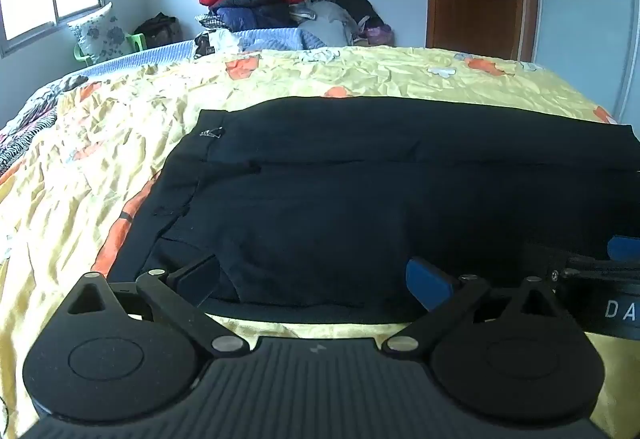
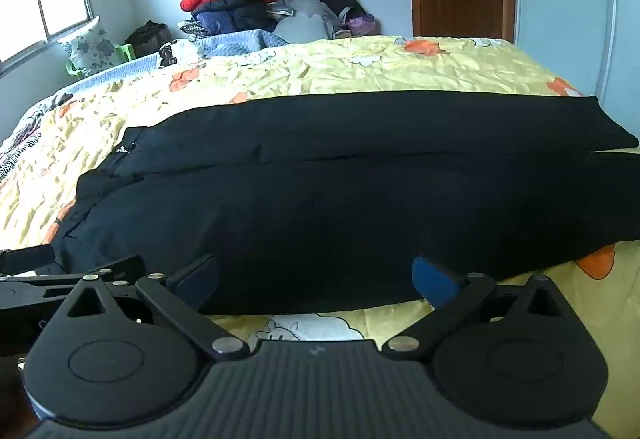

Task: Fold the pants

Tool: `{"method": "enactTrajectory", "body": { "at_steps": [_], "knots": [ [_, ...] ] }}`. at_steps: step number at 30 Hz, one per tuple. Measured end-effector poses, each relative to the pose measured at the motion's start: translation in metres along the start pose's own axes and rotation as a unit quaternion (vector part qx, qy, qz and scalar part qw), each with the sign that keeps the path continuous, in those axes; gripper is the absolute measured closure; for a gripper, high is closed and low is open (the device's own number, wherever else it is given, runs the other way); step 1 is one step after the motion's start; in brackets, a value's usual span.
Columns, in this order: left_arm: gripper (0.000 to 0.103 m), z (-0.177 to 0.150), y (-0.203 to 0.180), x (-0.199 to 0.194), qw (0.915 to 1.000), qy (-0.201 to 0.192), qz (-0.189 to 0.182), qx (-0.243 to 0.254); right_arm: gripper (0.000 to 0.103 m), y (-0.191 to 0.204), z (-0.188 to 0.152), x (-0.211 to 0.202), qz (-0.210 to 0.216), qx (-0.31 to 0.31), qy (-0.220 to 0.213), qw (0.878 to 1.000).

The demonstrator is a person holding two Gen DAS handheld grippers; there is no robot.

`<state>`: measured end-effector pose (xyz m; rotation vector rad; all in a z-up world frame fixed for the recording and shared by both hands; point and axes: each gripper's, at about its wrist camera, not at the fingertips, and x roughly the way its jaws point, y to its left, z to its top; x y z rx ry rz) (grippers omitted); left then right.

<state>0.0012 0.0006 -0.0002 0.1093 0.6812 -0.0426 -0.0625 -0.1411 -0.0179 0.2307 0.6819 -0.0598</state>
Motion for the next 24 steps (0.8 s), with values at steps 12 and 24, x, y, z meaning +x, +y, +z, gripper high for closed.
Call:
{"method": "enactTrajectory", "body": {
  "at_steps": [12,24],
  "knots": [
    [0.002,-0.013,-0.003,0.019,0.9997,-0.002,0.021,0.013,0.000,-0.011,-0.007,0.009,-0.005,0.011,0.011,1.000],
    [0.002,-0.017,-0.001,0.023,0.9997,-0.004,0.025,0.004,0.000,-0.010,-0.010,0.013,0.000,-0.001,0.008,1.000]
  ]
}}
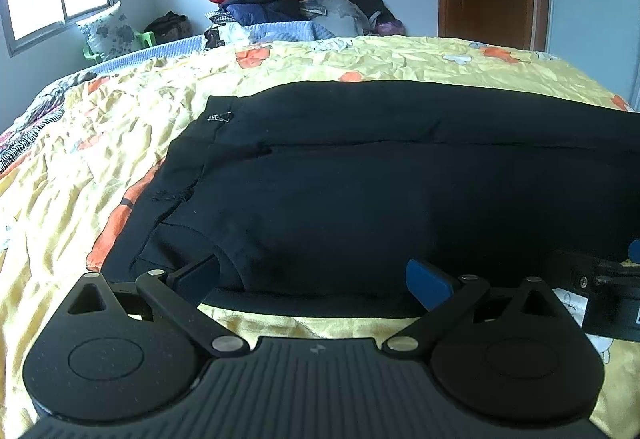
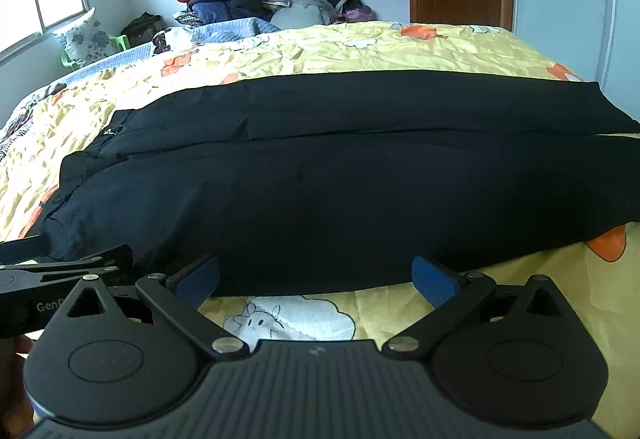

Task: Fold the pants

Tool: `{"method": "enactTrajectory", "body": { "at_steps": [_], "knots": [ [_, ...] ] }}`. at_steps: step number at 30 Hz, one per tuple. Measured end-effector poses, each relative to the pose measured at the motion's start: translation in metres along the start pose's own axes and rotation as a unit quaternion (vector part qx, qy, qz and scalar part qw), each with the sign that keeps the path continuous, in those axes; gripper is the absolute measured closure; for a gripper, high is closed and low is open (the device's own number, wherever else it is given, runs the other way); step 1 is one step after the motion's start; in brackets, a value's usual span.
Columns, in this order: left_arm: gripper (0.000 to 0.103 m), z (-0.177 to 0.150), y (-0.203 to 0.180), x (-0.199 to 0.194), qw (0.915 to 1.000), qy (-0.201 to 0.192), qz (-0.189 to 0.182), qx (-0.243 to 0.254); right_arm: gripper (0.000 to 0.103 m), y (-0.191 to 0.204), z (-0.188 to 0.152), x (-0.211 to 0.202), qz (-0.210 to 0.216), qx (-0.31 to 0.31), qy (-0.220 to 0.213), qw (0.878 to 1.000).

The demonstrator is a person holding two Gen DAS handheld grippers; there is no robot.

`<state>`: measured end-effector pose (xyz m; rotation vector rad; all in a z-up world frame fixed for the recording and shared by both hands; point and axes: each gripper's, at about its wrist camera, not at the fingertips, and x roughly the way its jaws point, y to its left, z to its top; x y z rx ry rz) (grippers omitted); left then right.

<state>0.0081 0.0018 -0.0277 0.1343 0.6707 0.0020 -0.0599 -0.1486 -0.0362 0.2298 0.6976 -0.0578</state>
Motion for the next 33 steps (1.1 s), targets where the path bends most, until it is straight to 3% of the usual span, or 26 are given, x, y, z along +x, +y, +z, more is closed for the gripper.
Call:
{"method": "enactTrajectory", "body": {
  "at_steps": [23,28,33],
  "knots": [
    [0.001,-0.001,0.003,-0.001,0.9998,-0.002,-0.002,-0.019,0.000,0.005,-0.003,-0.008,0.008,-0.023,-0.032,0.999],
    [0.001,-0.001,-0.001,-0.005,0.9997,-0.012,0.018,-0.009,0.000,0.007,-0.006,-0.012,0.008,-0.036,-0.047,0.998],
    [0.002,-0.001,0.010,-0.004,0.9989,0.001,-0.019,-0.043,0.000,0.011,-0.006,-0.016,0.016,-0.048,-0.063,0.997]
  ]
}}
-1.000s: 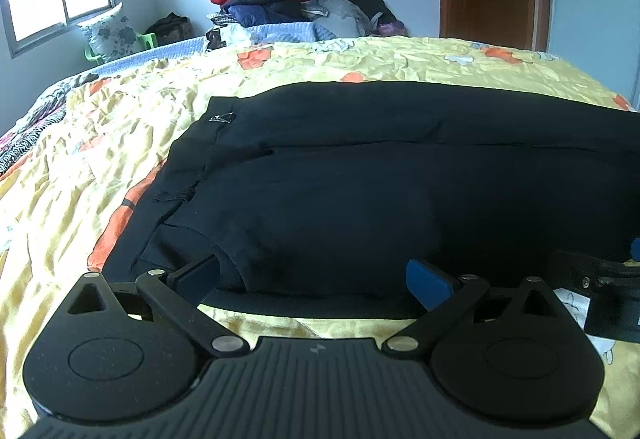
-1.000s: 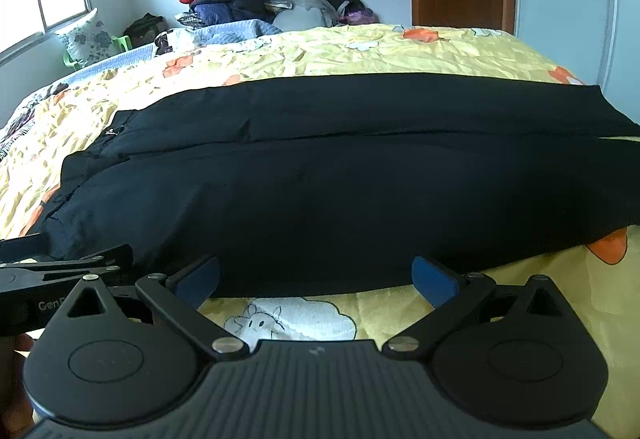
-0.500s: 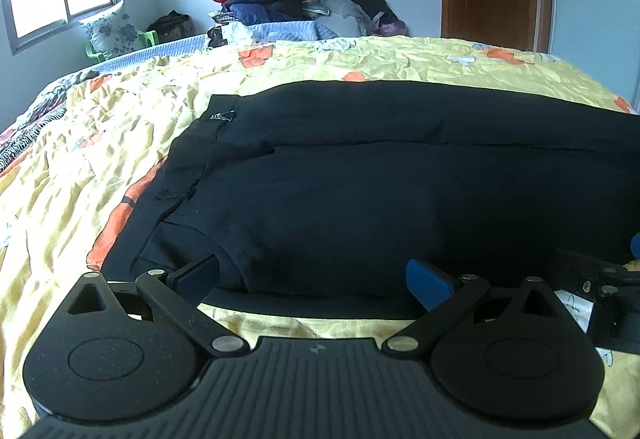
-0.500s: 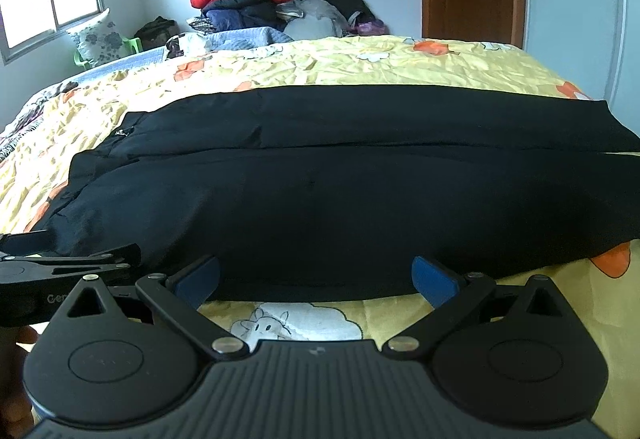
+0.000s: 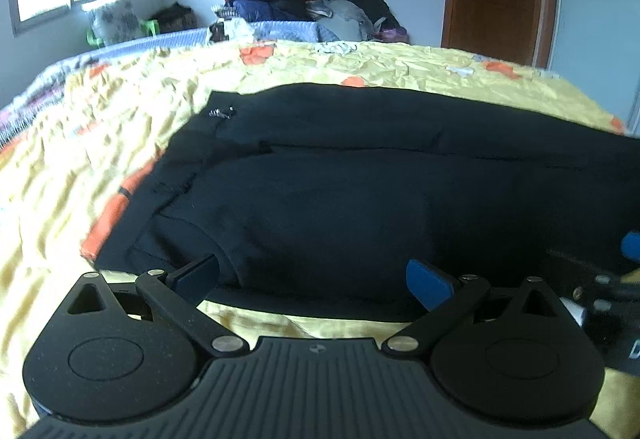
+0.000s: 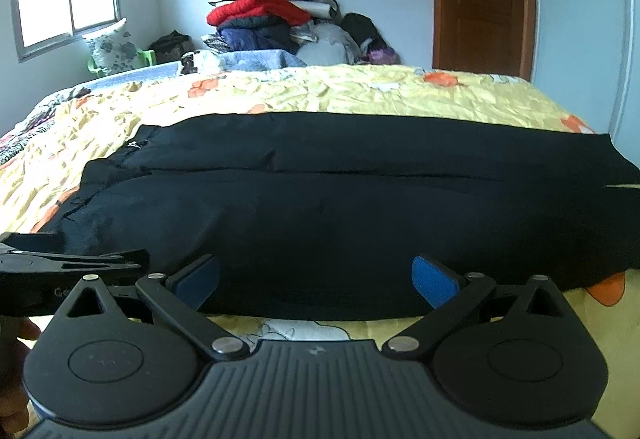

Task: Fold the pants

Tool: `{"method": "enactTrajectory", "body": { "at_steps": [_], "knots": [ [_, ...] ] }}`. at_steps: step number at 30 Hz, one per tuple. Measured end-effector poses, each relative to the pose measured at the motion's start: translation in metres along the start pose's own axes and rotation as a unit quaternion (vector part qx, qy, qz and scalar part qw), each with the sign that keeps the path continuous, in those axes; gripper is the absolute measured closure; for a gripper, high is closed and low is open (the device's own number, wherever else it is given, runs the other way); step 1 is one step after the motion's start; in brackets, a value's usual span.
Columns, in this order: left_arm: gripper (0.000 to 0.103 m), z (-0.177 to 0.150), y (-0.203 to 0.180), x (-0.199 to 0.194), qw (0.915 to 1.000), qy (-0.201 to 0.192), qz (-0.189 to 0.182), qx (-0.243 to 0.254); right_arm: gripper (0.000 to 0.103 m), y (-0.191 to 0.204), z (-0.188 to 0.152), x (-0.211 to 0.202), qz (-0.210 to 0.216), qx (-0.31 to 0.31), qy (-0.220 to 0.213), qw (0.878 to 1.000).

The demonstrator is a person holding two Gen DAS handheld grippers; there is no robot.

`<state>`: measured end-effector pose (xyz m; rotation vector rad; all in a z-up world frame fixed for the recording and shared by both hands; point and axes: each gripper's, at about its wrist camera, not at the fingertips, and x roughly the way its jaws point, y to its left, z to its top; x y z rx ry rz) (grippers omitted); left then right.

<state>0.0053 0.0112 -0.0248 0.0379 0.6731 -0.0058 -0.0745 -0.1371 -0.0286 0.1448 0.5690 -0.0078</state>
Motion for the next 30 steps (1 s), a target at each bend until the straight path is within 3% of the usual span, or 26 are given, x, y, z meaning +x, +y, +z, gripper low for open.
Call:
{"method": "enactTrajectory", "body": {
  "at_steps": [7,18,30],
  "knots": [
    [0.004,-0.004,0.013,-0.012,0.9976,-0.042,0.012,-0.054,0.000,0.002,0.002,-0.005,0.000,-0.003,-0.011,1.000],
    [0.002,-0.002,-0.001,-0.014,0.9992,-0.037,0.014,0.003,0.000,0.001,0.000,-0.009,0.011,0.004,-0.012,1.000],
    [0.002,-0.002,0.000,-0.011,0.9993,-0.034,0.012,0.004,0.000,0.004,-0.003,-0.006,0.001,-0.005,-0.004,1.000]
  ]
}}
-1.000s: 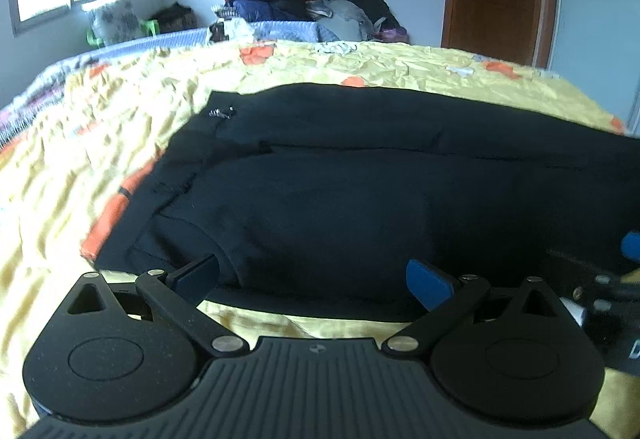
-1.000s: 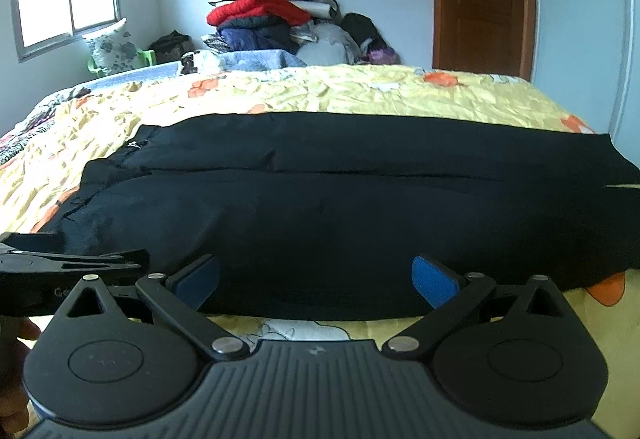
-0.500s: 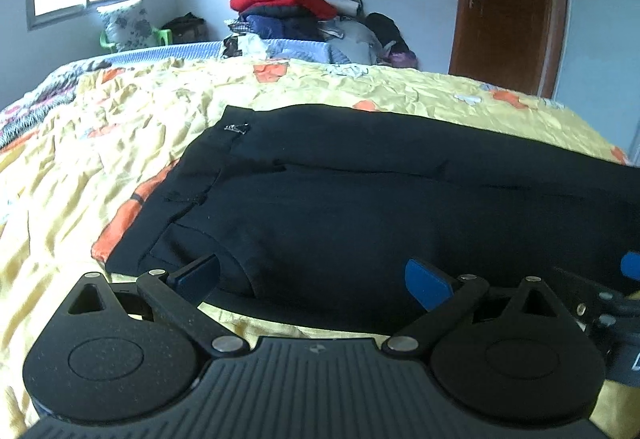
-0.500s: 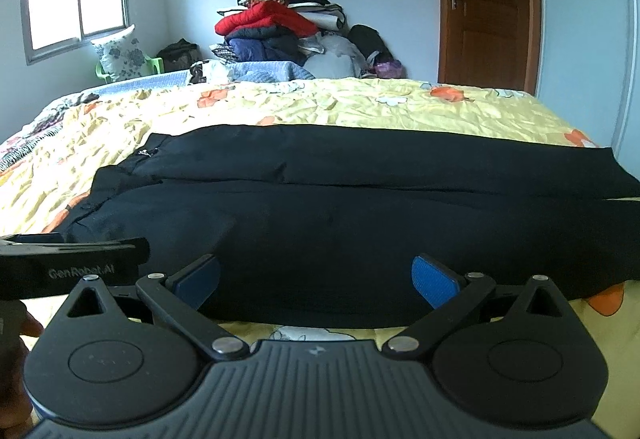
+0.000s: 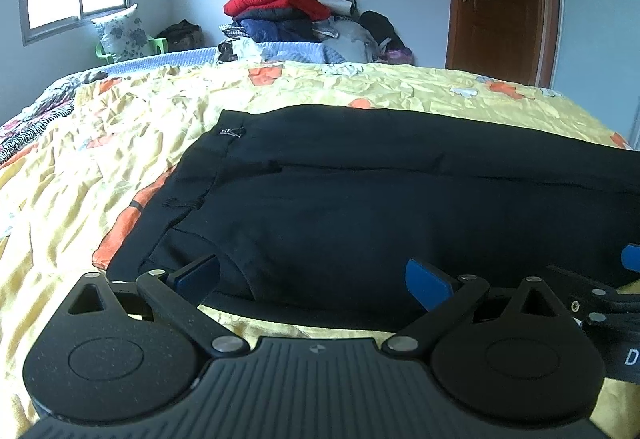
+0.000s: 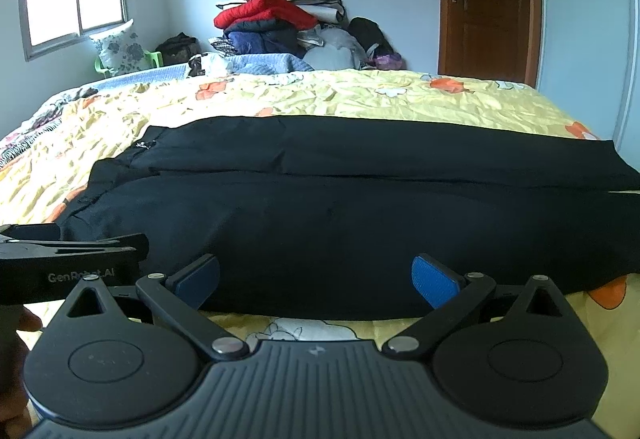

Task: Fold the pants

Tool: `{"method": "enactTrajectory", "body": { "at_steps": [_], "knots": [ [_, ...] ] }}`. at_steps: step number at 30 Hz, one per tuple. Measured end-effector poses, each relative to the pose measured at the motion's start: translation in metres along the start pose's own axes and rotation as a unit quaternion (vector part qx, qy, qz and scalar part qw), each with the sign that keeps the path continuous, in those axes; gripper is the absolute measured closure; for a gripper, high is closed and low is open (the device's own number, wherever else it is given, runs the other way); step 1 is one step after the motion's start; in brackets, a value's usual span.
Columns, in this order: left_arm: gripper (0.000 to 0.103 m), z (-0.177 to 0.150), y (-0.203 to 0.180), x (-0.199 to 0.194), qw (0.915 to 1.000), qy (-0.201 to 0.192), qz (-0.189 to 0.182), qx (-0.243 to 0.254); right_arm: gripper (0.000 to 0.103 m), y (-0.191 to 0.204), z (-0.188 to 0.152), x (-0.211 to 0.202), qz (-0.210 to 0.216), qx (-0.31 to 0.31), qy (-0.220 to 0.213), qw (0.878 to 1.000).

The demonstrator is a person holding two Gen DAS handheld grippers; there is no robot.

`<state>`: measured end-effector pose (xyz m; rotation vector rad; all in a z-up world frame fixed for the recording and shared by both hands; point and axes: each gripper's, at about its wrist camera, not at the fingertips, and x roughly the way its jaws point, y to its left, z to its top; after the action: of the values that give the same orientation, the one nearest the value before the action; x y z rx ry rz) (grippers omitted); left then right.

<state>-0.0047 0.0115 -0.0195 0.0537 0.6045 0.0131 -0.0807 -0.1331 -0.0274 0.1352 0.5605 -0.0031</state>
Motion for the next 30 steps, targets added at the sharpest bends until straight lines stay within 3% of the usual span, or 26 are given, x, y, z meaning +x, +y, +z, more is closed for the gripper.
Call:
{"method": "enactTrajectory", "body": {
  "at_steps": [30],
  "knots": [
    [0.002,-0.0014,-0.0020,0.0054,0.9997,0.022,-0.001,0.014,0.000,0.0000,0.0014,0.0014,0.003,0.002,0.002,1.000]
  ]
}}
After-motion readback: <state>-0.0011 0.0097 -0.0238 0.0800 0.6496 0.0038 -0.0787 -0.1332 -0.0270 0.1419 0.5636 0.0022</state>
